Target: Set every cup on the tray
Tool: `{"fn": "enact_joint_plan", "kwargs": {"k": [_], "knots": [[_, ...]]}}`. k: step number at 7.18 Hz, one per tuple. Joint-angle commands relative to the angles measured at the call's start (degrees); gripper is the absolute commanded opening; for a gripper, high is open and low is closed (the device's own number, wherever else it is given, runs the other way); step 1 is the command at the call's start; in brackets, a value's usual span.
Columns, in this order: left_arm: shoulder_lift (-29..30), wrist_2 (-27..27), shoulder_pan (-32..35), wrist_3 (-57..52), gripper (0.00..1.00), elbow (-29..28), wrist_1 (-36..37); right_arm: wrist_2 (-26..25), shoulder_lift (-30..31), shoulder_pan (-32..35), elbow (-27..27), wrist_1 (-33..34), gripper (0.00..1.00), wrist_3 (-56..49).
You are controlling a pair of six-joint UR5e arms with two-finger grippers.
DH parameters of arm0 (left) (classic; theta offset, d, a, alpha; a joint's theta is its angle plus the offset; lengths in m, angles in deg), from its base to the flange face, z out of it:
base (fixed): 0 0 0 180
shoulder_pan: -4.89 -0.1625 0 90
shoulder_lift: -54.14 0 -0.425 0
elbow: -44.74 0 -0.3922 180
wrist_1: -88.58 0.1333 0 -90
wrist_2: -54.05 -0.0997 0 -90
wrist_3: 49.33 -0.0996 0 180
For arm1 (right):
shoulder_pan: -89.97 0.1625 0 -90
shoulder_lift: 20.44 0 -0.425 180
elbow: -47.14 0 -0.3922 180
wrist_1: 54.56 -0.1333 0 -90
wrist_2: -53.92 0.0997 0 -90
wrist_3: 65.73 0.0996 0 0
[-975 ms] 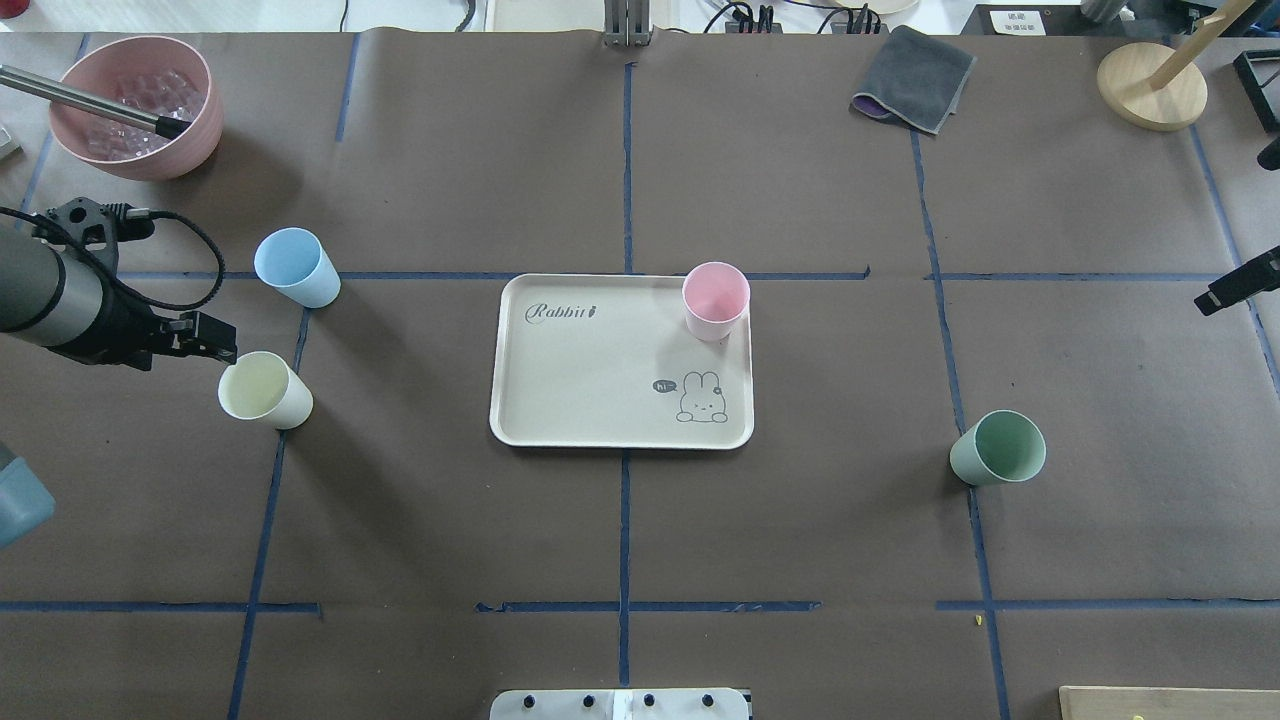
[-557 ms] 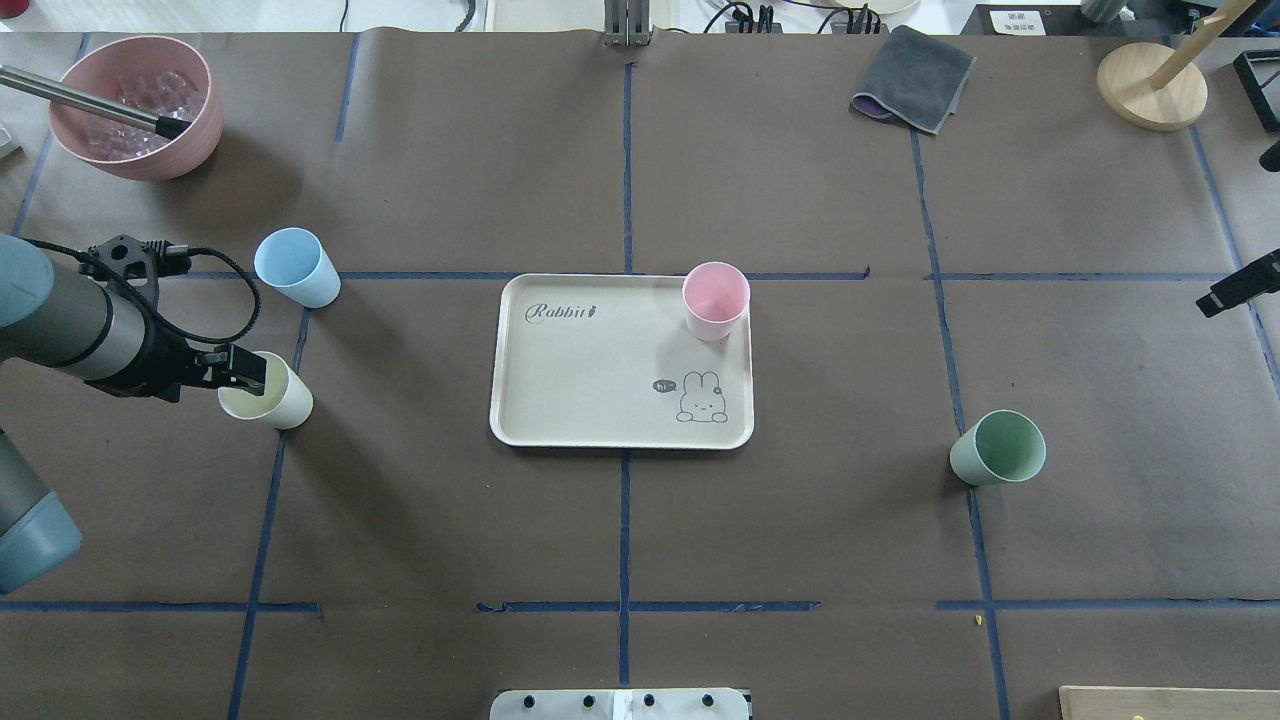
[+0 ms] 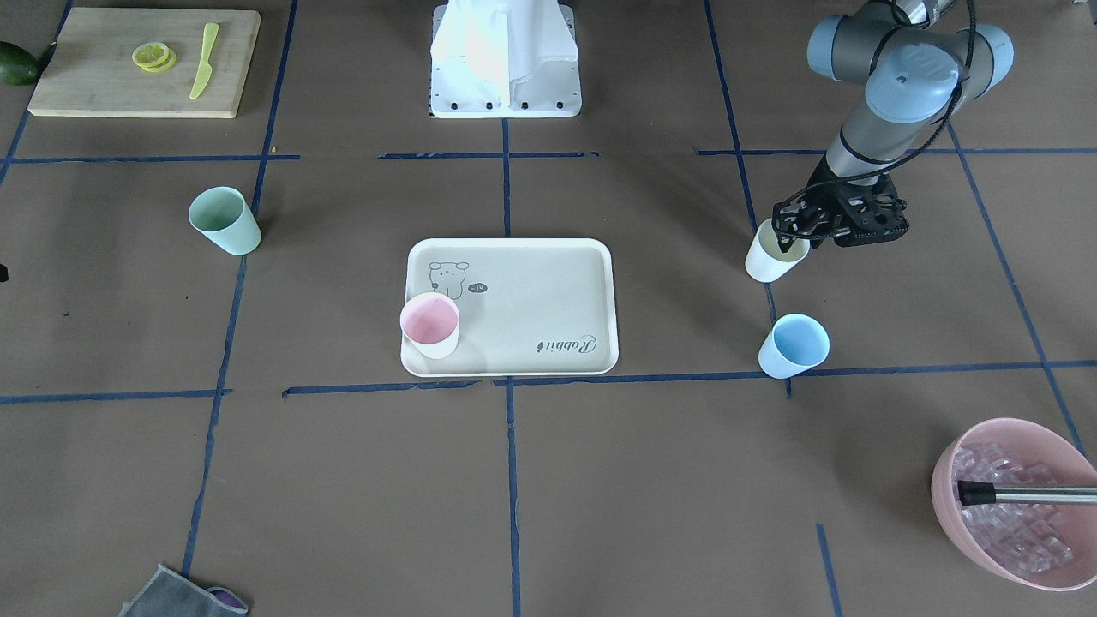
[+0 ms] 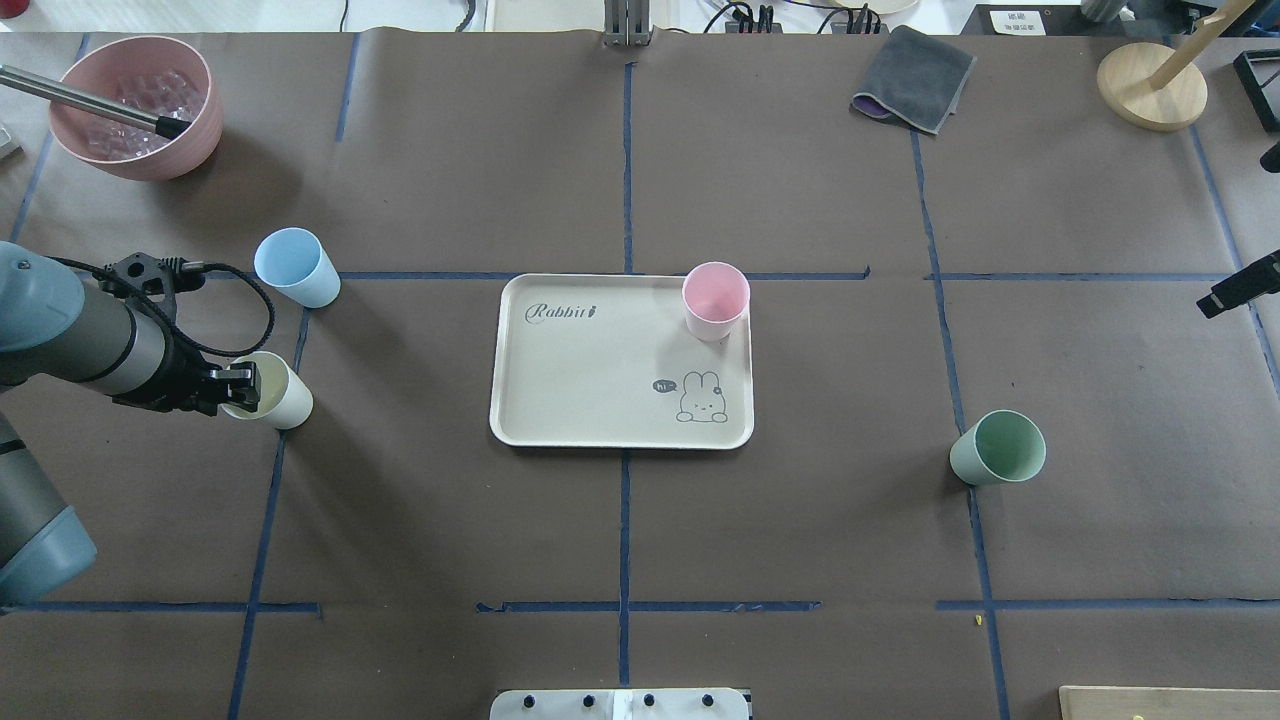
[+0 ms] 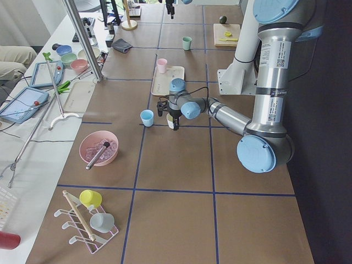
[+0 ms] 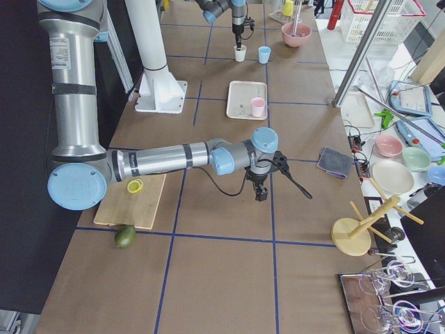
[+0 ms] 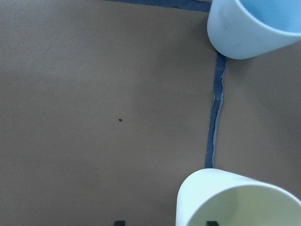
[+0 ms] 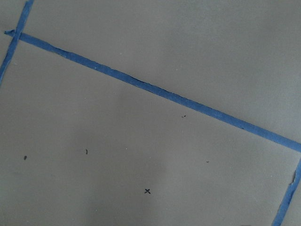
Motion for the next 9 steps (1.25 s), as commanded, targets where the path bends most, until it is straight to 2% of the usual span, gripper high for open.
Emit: {"fn": "enact_joint_plan", "kwargs": {"k": [1, 2, 4, 5, 7, 9], "knots": [[1.3, 0.3, 0.6, 0.3, 0.0, 0.7, 0.3, 0.0, 0.0, 0.0, 0.0, 0.0, 0.99, 0.1], [5.1, 1.0, 0.7, 4.9, 0.0, 0.8, 2.9, 0.0, 0.1, 0.0, 0.0, 0.0, 0.99, 0.1], [18.4, 0.7, -0.4, 15.7, 0.0, -0.3, 14.9, -0.1, 0.1, 0.0, -0.1, 0.0, 0.99, 0.1], [21.9, 0.2, -4.0, 20.7, 0.0, -0.7, 16.7, -0.1, 0.1, 0.0, -0.1, 0.0, 0.99, 0.1], [29.9, -3.4, -8.3, 26.7, 0.0, -8.1, 16.6, -0.1, 0.1, 0.0, -0.1, 0.0, 0.99, 0.2], [30.8, -5.1, -10.3, 27.0, 0.0, -8.4, 16.2, -0.2, 0.0, 0.0, -0.1, 0.0, 0.99, 0.4]]}}
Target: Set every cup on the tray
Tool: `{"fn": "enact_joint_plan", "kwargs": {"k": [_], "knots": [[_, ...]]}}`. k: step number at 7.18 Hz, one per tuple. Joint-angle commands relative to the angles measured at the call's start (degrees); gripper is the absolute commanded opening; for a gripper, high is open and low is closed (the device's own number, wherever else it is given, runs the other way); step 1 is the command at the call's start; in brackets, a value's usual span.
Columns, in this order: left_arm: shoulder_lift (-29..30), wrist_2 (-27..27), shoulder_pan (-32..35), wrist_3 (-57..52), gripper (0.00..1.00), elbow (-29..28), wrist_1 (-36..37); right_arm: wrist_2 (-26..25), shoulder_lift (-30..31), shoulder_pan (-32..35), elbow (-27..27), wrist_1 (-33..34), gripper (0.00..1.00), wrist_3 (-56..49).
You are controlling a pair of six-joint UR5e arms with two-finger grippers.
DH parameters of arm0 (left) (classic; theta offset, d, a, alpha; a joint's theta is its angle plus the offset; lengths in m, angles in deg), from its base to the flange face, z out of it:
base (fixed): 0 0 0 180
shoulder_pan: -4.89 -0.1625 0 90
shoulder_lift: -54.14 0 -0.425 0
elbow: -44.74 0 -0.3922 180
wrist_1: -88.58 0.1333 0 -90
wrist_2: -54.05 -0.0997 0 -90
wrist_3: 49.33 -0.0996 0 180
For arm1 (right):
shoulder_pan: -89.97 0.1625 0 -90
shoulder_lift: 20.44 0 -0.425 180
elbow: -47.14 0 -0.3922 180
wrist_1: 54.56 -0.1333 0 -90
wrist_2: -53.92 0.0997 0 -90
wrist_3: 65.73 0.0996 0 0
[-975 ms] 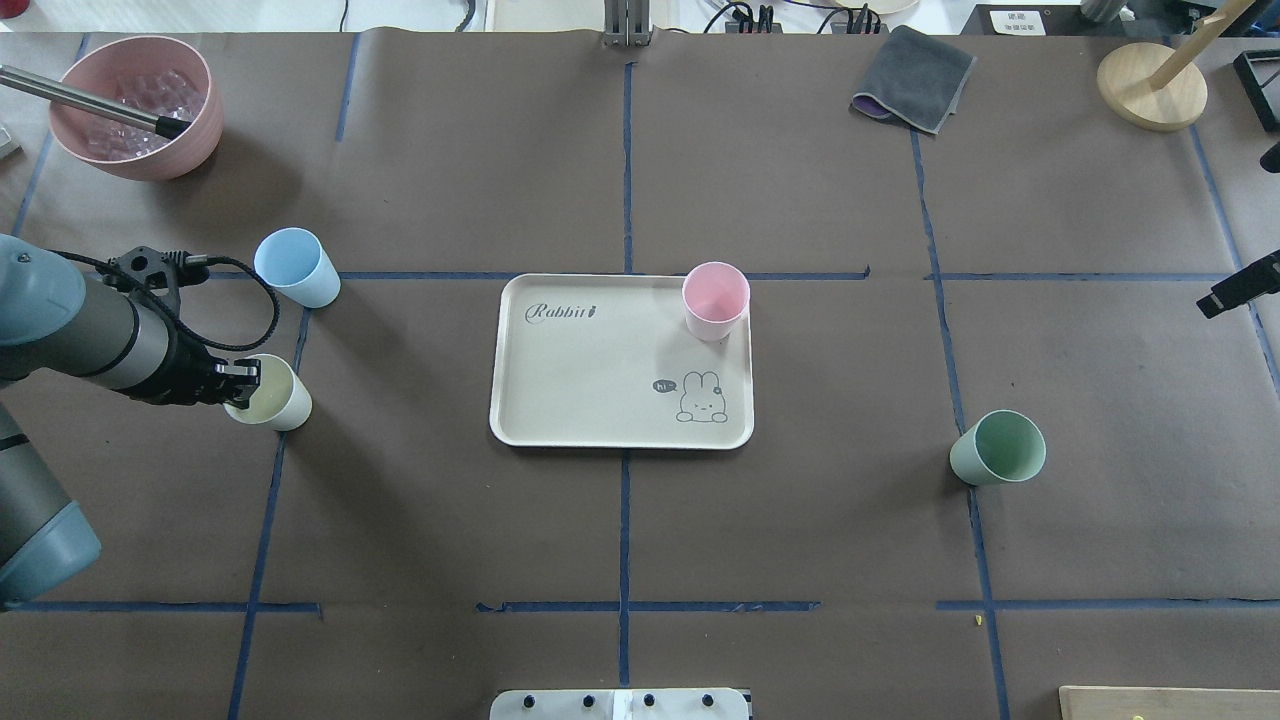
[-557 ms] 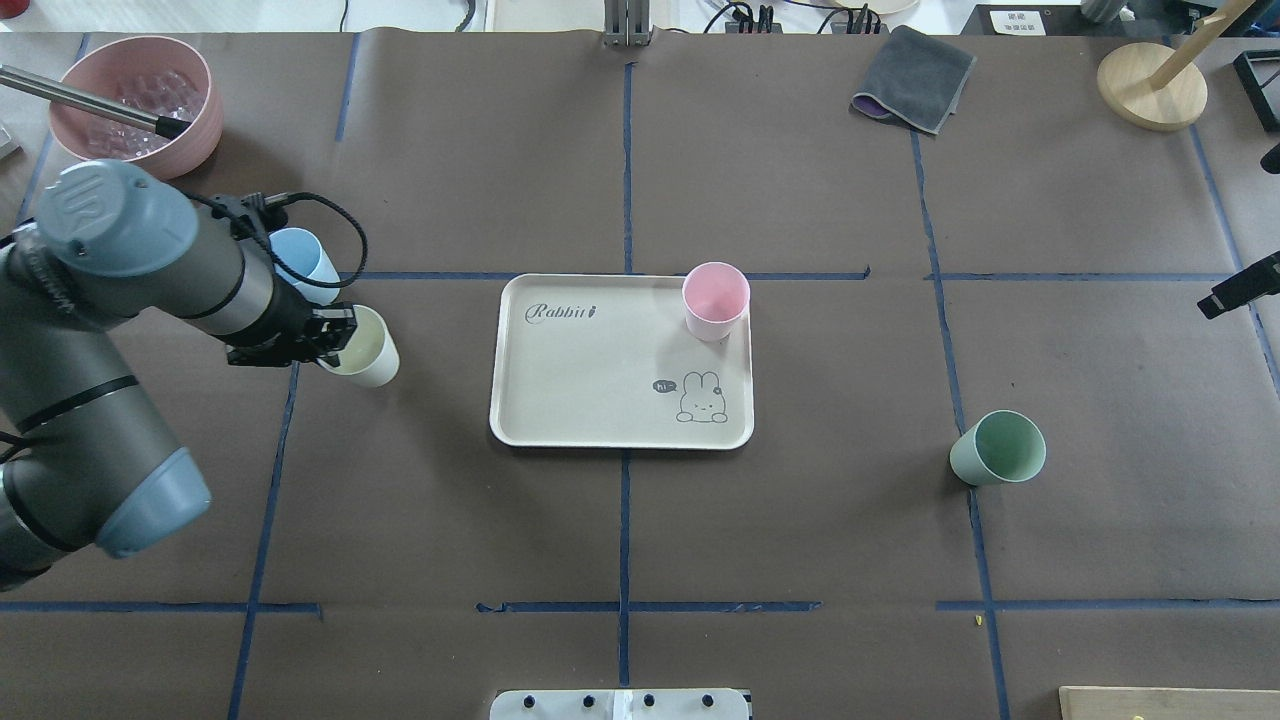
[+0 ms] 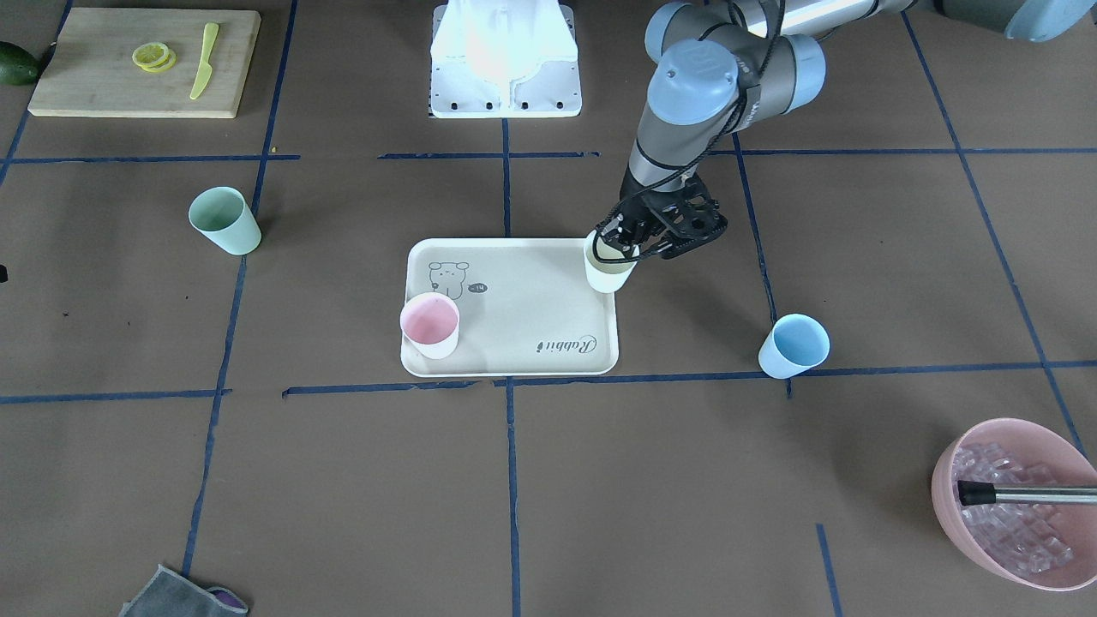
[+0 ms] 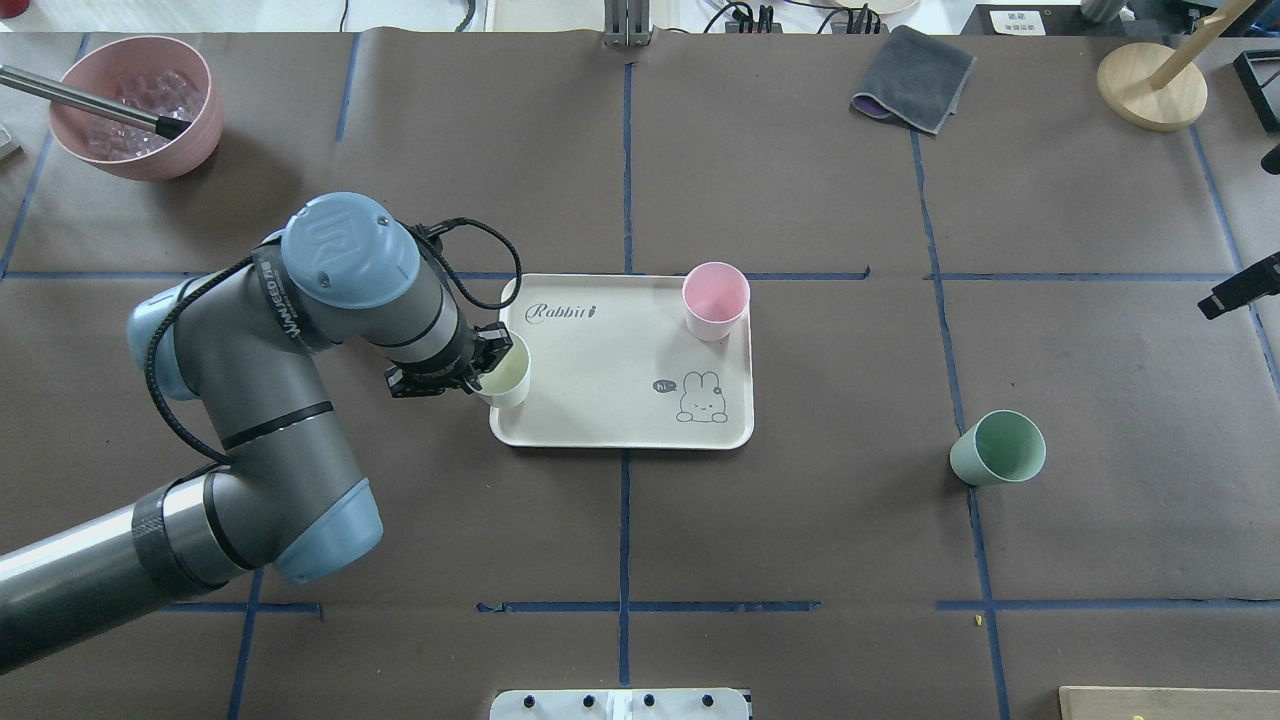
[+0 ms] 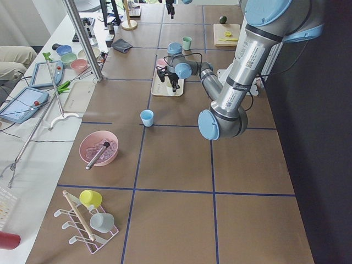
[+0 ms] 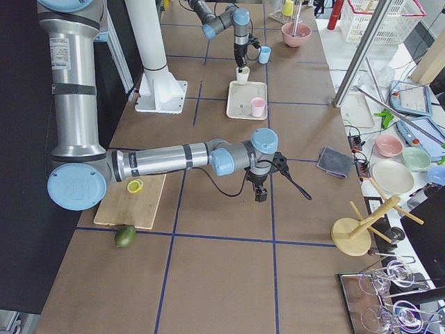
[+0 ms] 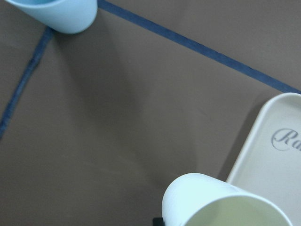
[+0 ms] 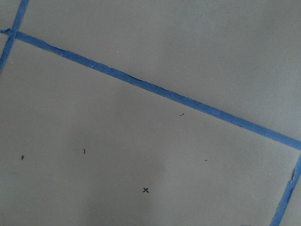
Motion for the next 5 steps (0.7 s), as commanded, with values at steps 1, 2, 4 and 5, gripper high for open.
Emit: {"fn": "enact_joint_plan", "kwargs": {"k": [1, 2, 4, 5], "knots": [[1.4, -0.7, -1.2, 0.6, 0.0, -0.3, -0.2, 0.1, 0.0, -0.1, 0.0, 0.0, 0.99, 0.1], [1.4, -0.7, -1.9, 0.5, 0.29, -0.3, -0.2, 0.0, 0.0, 0.0, 0.0, 0.1, 0.99, 0.1], [1.0, -0.7, -2.1, 0.2, 1.0, 0.9, 0.2, 0.1, 0.0, -0.1, -0.1, 0.1, 0.99, 0.9], [-0.8, -0.2, -1.5, -0.3, 1.0, 4.4, 0.7, 0.1, -0.1, -0.1, 0.1, 0.1, 0.99, 1.7]]}}
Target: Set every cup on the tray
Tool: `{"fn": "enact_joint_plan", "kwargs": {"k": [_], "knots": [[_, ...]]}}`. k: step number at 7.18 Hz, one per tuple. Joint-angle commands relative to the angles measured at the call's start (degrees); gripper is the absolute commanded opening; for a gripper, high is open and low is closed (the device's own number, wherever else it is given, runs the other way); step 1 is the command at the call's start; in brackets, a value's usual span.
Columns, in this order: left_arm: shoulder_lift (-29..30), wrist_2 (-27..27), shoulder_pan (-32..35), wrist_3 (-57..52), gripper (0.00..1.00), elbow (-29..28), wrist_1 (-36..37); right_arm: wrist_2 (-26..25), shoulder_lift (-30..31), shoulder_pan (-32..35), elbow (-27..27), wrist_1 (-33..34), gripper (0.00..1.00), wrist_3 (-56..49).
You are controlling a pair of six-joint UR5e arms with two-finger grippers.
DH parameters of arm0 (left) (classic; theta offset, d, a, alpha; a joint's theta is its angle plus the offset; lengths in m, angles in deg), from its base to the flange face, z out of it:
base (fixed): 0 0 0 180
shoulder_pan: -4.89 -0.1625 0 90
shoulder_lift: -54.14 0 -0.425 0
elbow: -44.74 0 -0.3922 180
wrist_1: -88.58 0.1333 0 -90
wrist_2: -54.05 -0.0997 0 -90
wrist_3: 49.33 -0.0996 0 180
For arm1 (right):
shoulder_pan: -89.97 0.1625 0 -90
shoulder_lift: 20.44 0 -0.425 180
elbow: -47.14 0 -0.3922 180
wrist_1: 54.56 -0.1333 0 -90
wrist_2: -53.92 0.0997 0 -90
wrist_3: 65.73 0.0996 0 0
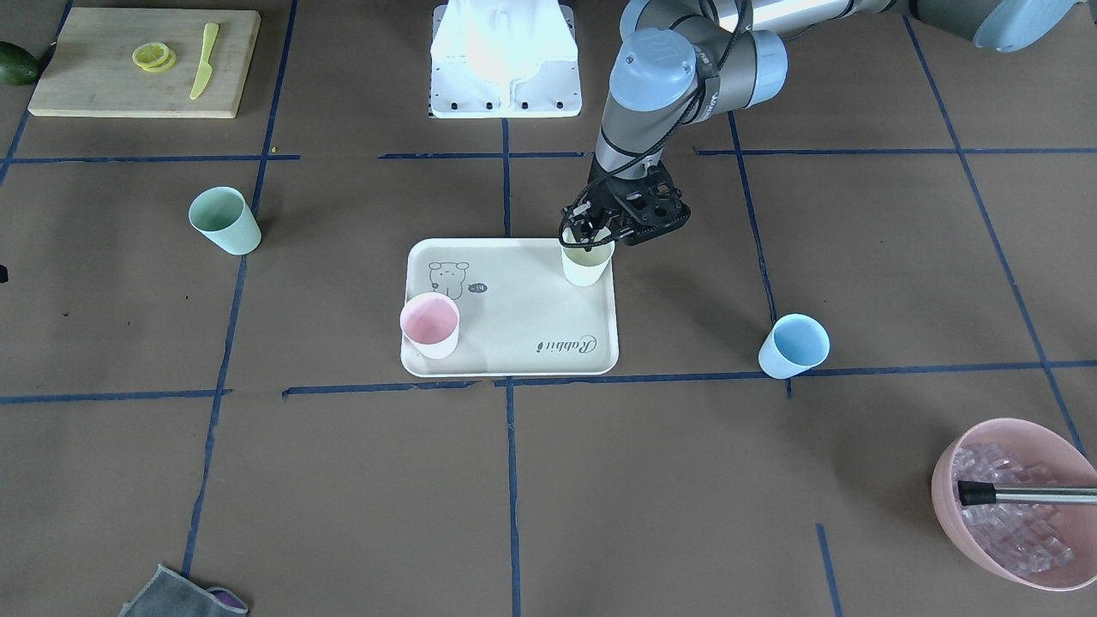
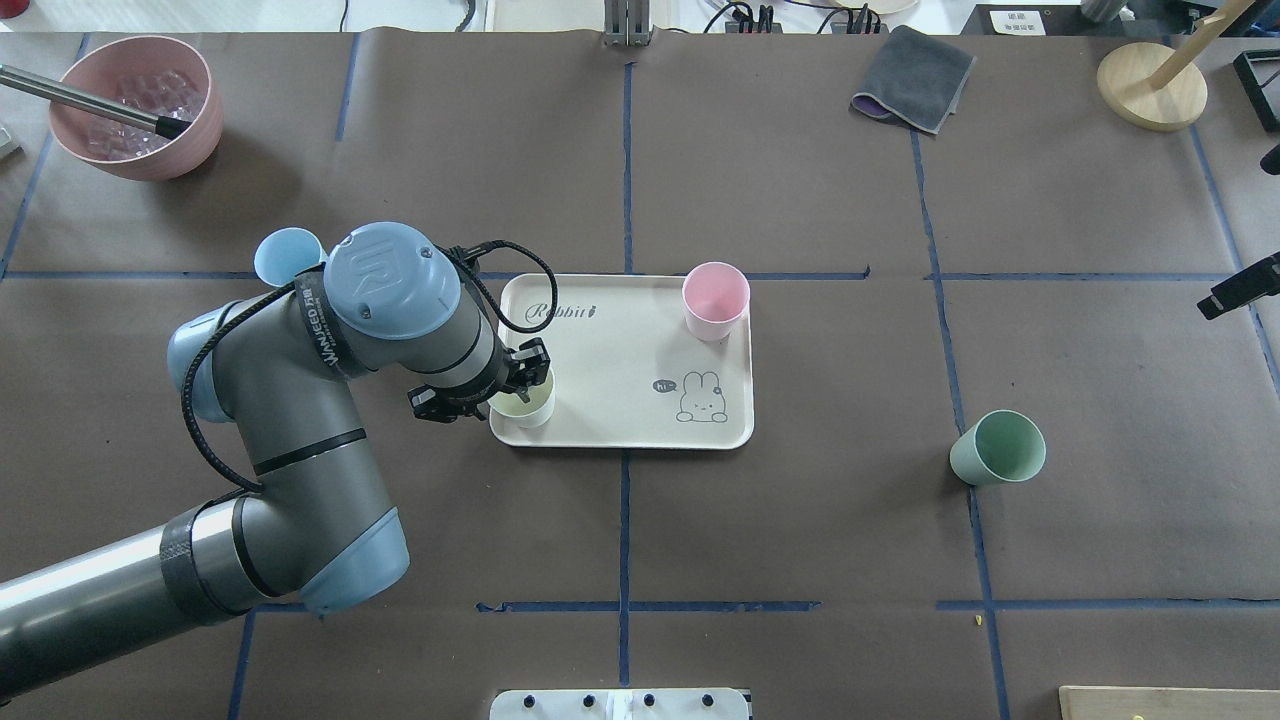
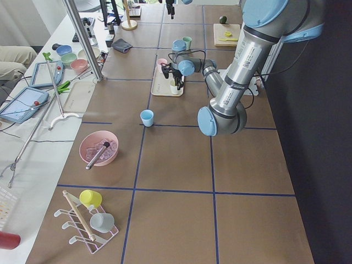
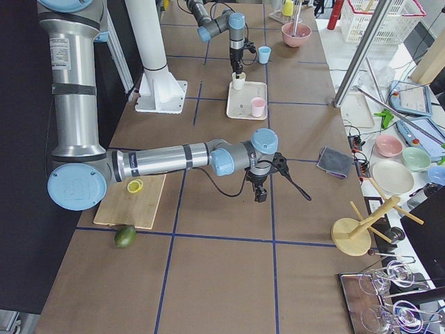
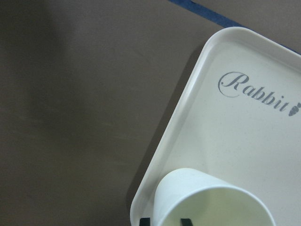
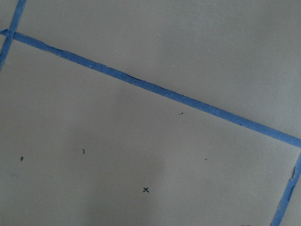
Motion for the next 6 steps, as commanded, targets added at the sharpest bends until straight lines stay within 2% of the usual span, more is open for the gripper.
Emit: {"fn": "enact_joint_plan", "kwargs": {"k": [1, 2, 4, 6], "knots": [[-4.7, 4.3, 2.6, -1.8, 1.0, 5.8, 1.7, 0.0, -0.3, 0.0, 0.4, -0.1, 0.99, 3.0], [-6.4, 7.3, 6.0, -8.6, 1.0, 8.8, 3.8, 0.0, -0.3, -0.1, 1.5, -0.2, 0.99, 5.5], [-13.5, 7.6, 8.6, -20.2, 1.0, 15.9, 7.1, 0.4, 0.5, -1.4, 7.5, -0.2, 0.99, 16.9], [-15.1, 8.3, 9.1, -20.3, 1.0, 16.7, 7.0, -1.4, 2.6, -8.8, 15.8, -0.7, 0.99, 33.2]]}}
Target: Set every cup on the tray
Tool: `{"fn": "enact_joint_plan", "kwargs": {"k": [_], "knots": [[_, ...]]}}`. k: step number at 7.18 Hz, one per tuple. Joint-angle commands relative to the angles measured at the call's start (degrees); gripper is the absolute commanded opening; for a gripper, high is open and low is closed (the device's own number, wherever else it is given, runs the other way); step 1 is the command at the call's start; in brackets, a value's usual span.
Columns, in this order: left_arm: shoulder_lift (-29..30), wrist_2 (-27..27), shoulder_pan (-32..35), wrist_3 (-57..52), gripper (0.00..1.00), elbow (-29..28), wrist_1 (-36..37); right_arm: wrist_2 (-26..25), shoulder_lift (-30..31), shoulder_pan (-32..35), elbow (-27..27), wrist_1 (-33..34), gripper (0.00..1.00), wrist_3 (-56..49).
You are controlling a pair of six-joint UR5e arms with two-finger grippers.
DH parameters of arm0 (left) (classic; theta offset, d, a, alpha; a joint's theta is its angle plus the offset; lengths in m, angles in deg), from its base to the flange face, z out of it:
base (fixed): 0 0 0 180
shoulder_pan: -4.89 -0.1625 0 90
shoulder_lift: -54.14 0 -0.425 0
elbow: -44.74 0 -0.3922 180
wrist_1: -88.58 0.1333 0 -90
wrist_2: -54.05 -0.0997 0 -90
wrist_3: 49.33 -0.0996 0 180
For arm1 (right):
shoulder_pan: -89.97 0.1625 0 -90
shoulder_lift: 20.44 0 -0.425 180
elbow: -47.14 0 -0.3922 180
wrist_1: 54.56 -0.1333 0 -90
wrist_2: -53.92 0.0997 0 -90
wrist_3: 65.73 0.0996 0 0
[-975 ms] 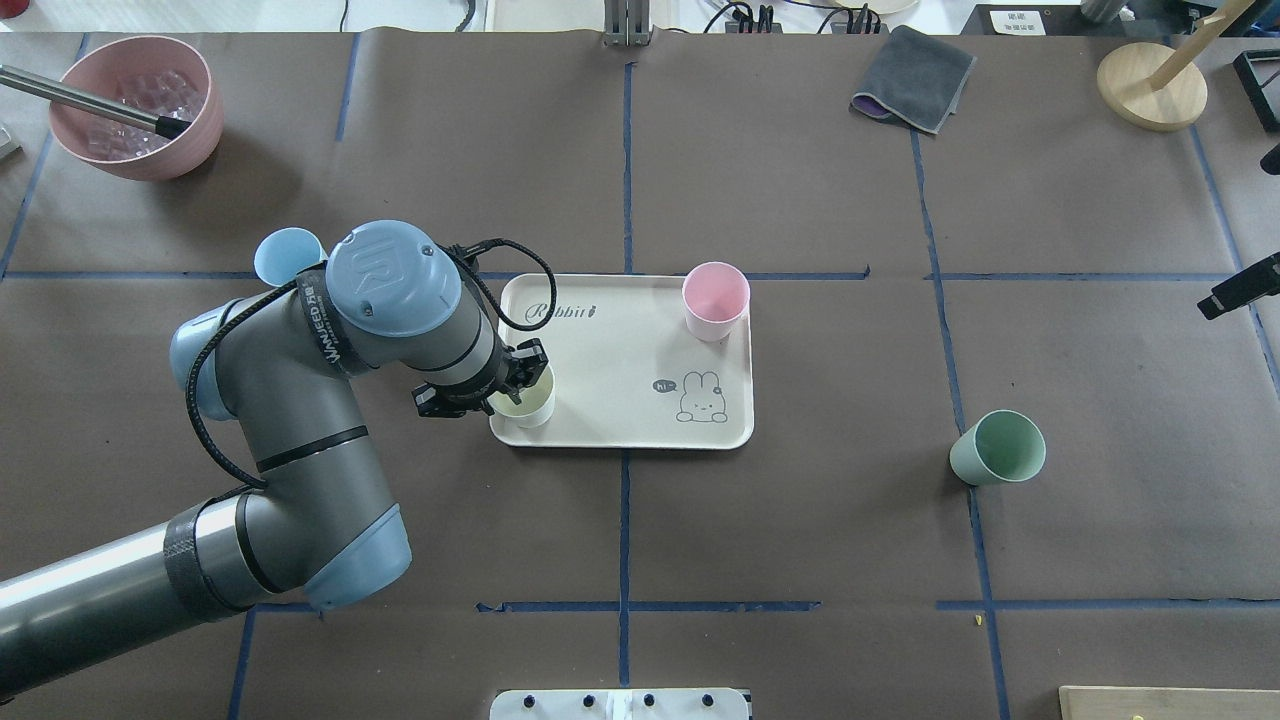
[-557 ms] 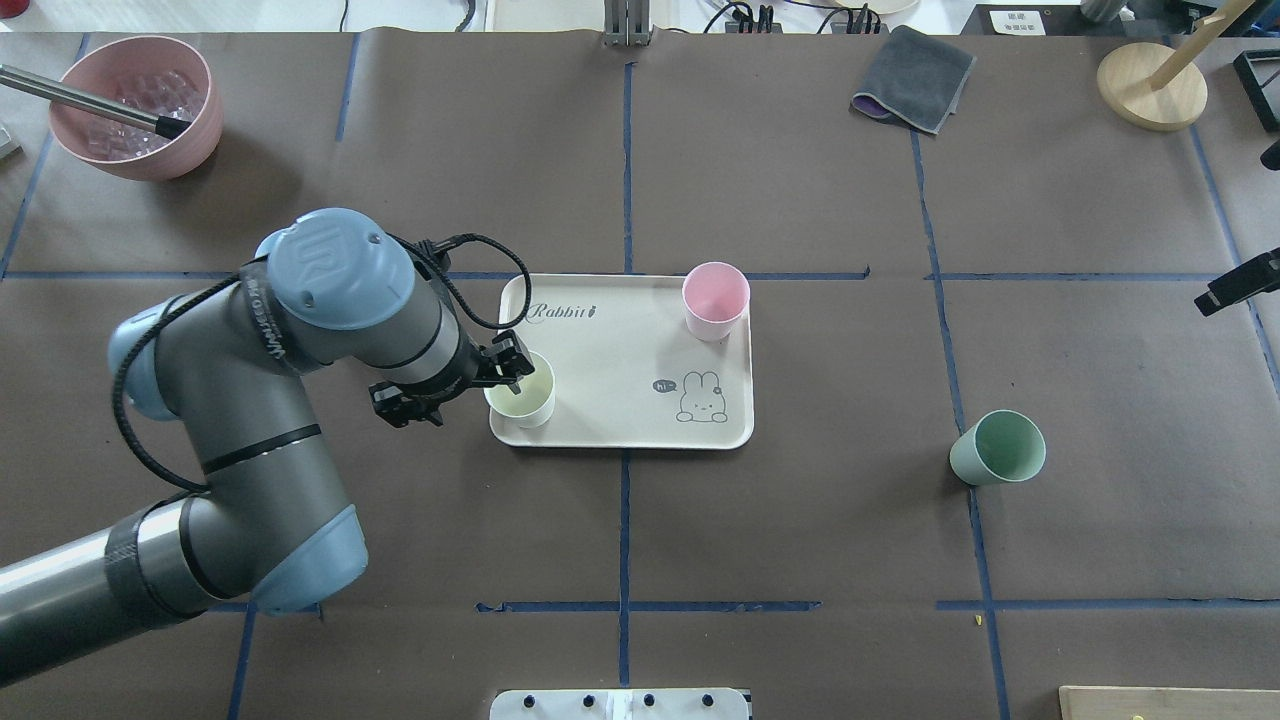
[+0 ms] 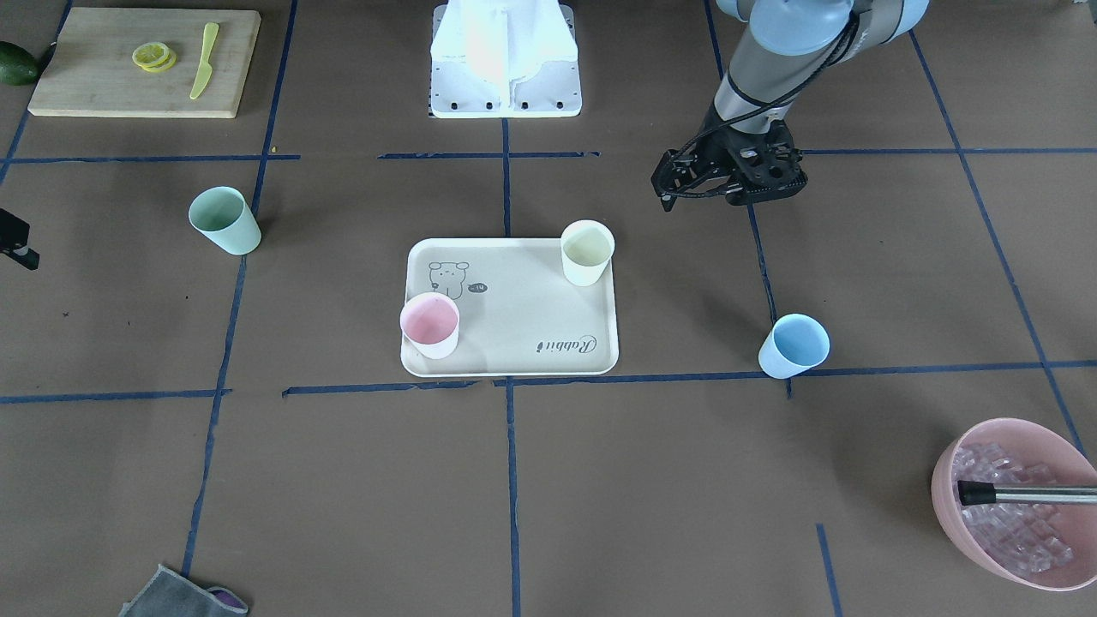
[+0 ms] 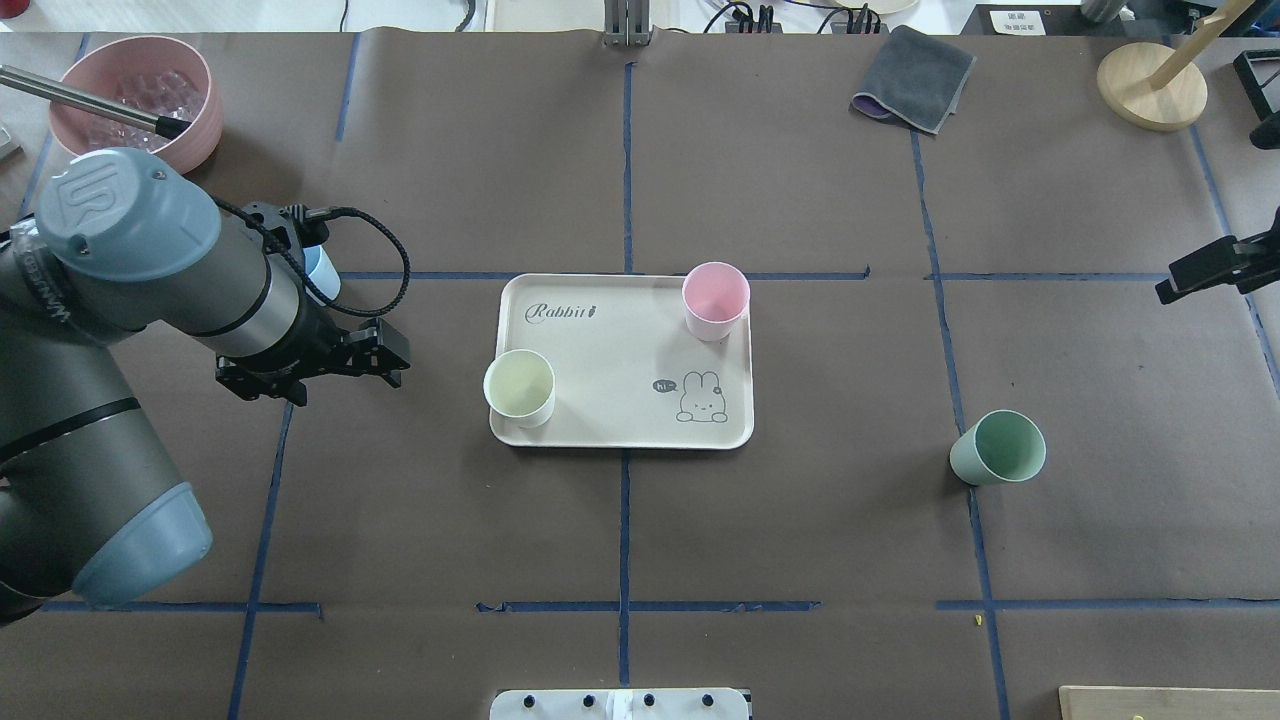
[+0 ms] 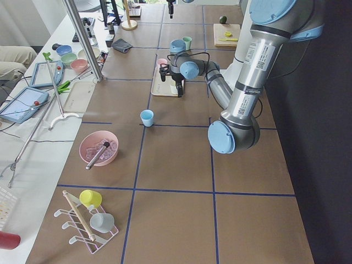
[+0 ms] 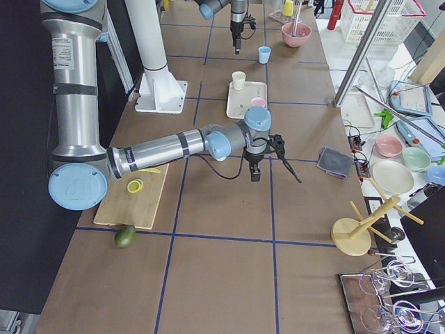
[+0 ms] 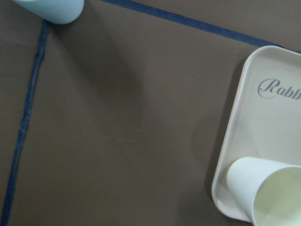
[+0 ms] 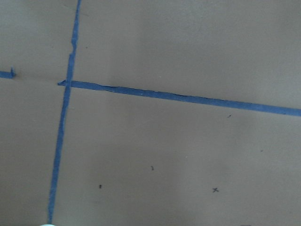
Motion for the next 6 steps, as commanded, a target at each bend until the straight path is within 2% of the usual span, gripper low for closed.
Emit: {"fn": "enact_joint_plan", "kwargs": {"k": [1, 2, 3, 4, 6], "knots": [[-1.1, 0.2, 0.4, -0.6, 1.0, 0.8, 0.2, -3.0, 3.1, -7.9, 6.9, -4.9, 0.99, 16.0], [-1.2, 0.2, 0.4, -0.6, 1.0, 0.7, 0.2, -6.3, 5.5, -12.2, 7.0, -12.6, 0.99, 23.1], [-1.1, 0.2, 0.3, -0.4, 1.0, 0.7, 0.2, -10.4, 6.0, -17.0, 7.0, -16.3, 0.99, 29.2], [-1.2, 0.2, 0.3, -0.4, 1.0, 0.7, 0.2, -13.4, 6.0, -20.3, 7.3, -16.5, 0.99, 30.9], [-1.2, 0.1, 0.3, -0.4, 1.0, 0.4, 0.2, -14.3, 7.8, -24.2, 7.5, -16.5, 0.99, 30.9]]}}
